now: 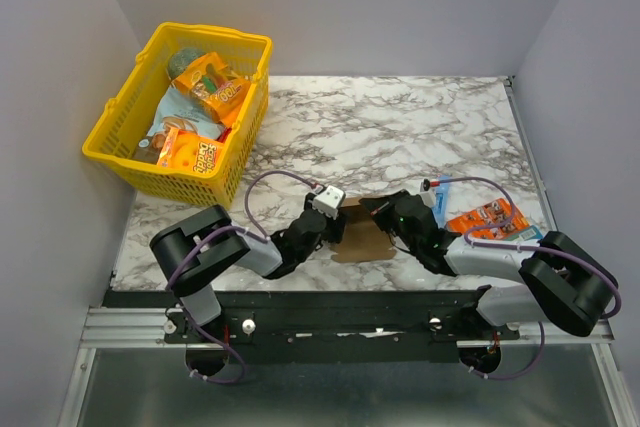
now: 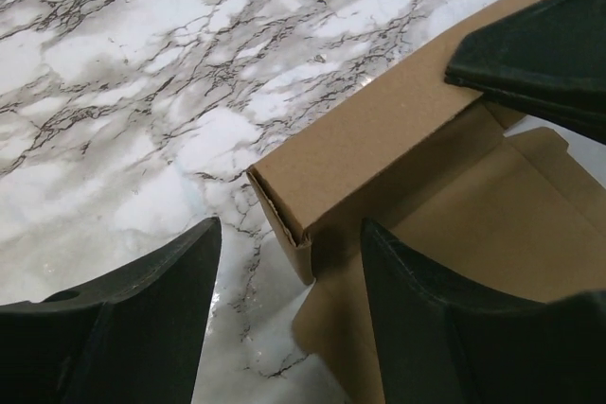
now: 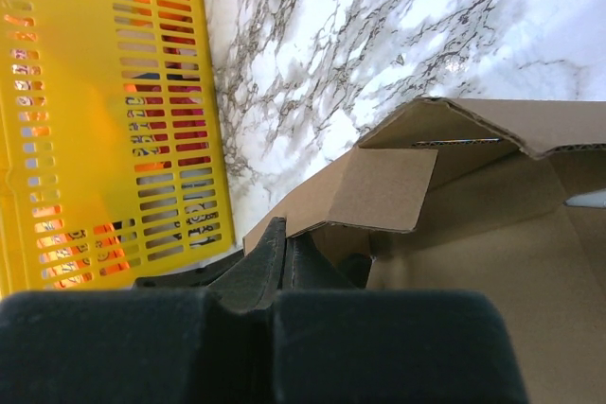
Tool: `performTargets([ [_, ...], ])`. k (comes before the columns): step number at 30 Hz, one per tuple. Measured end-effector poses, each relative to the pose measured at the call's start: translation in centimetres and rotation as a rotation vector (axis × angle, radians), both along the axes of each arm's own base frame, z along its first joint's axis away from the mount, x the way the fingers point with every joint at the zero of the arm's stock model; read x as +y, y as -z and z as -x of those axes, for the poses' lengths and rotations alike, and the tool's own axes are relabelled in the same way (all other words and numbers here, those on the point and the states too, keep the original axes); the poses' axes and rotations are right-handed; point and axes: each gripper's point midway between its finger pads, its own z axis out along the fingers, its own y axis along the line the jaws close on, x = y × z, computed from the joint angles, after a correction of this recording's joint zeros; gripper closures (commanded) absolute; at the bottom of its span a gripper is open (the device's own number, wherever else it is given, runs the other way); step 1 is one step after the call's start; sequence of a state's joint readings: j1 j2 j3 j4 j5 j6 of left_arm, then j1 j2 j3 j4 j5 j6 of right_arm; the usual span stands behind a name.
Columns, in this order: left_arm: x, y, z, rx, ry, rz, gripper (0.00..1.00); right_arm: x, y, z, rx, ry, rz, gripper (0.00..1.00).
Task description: Fold the paper box
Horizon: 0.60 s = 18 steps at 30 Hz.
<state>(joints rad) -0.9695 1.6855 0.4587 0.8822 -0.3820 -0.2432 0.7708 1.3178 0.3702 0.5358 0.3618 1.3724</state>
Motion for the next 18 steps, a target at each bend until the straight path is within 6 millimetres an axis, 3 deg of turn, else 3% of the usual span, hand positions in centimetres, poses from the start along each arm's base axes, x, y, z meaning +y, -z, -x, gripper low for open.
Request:
performTargets([
  [3,0.3,0.1,-0.5,0.001,-0.032,0.0,0.43,0.0,0.0,0.0,0.0,0.0,0.001,0.9],
  [6,0.5,0.1,-0.8,-0.007,-0.041,0.003,0.59,0.0,0.0,0.0,-0.002,-0.003,0.004,0.7],
  [7,0.5,0.2,-1.0,-0.012,-0.043,0.005,0.61,0.0,0.1,0.1,-0.003,-0.006,0.013,0.56],
  [10,0.3,0.8,-1.2,-0.015,-0.036,-0.014,0.7,-0.1,0.4,0.4,0.002,-0.023,0.039,0.36],
  [13,0.2,1.0,-1.4,-0.02,-0.036,-0.027,0.74,-0.5,-0.1,1.0,-0.003,-0.043,0.064,0.29],
  [18,0.5,0.8,-1.8,-0.033,-0.058,-0.049,0.78,-1.5,-3.0,2.8,-0.057,-0.098,0.104,0.28],
])
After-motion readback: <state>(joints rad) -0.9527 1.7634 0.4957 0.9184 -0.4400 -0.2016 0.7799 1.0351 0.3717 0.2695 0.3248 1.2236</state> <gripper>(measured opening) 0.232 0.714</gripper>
